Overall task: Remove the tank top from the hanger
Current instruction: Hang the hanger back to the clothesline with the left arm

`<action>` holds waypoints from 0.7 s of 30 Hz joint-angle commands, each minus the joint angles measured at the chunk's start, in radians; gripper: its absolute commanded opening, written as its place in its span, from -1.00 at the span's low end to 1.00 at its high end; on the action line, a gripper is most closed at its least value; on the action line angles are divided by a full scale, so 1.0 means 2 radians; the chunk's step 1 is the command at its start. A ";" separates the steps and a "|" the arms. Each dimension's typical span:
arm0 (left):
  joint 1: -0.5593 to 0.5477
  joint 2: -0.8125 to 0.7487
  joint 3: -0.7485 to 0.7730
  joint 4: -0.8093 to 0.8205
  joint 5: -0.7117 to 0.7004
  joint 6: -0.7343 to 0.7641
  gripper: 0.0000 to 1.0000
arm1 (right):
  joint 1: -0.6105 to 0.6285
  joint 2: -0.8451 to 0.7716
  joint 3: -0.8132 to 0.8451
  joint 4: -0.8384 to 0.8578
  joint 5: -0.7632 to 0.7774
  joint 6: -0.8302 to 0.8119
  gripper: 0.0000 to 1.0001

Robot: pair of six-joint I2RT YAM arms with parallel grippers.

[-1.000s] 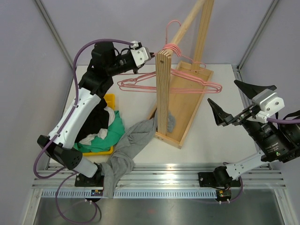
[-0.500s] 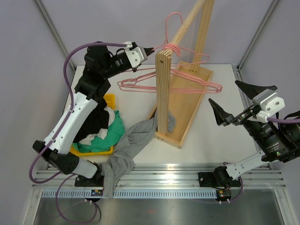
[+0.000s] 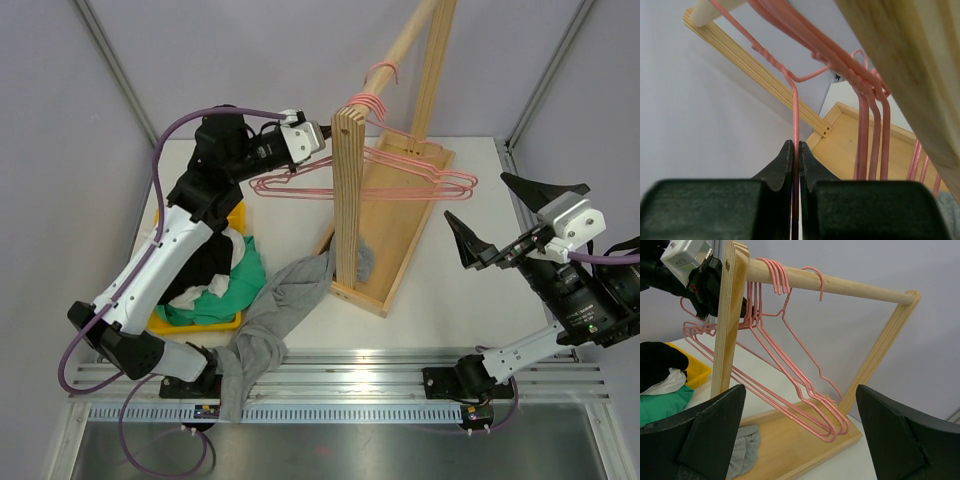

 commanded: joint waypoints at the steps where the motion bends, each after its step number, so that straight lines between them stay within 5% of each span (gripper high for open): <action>1: -0.003 -0.025 -0.010 0.008 -0.024 0.015 -1.00 | 0.004 -0.003 -0.002 0.009 0.007 -0.008 0.99; 11: -0.014 -0.029 -0.010 0.010 -0.047 0.008 -0.97 | 0.004 -0.006 -0.005 0.010 0.008 -0.007 0.99; 12: -0.015 -0.030 -0.012 0.013 -0.049 0.003 -0.63 | 0.004 -0.008 -0.006 0.012 0.007 -0.007 0.99; 18: -0.018 -0.045 -0.023 0.067 -0.092 -0.027 0.12 | 0.004 -0.014 -0.009 0.013 0.006 -0.006 0.99; 21: -0.021 -0.050 -0.024 0.100 -0.121 -0.044 0.71 | 0.004 -0.014 -0.010 0.013 0.006 -0.006 0.99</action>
